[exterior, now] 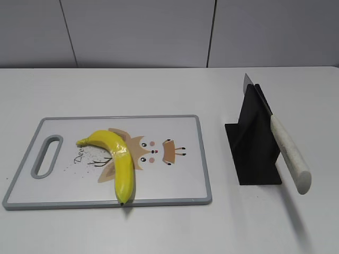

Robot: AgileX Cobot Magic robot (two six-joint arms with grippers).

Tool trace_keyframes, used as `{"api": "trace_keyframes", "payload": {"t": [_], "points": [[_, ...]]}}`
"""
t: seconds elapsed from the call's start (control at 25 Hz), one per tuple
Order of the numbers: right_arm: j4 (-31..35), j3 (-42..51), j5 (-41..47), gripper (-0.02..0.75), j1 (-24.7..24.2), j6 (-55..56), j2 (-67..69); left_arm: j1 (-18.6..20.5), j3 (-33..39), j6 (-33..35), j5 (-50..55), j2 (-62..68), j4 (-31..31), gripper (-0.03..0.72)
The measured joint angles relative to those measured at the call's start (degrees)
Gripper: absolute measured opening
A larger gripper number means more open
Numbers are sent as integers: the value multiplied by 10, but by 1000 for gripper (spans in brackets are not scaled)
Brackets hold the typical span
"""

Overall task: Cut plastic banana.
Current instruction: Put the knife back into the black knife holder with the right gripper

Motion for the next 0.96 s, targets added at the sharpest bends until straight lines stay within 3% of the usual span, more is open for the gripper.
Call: {"api": "trace_keyframes", "payload": {"t": [0.48, 0.96], "points": [[3, 0, -1, 588, -227, 0, 0, 0, 0, 0, 0, 0, 0, 488], [4, 0, 0, 588, -243, 0, 0, 0, 0, 0, 0, 0, 0, 488]]}}
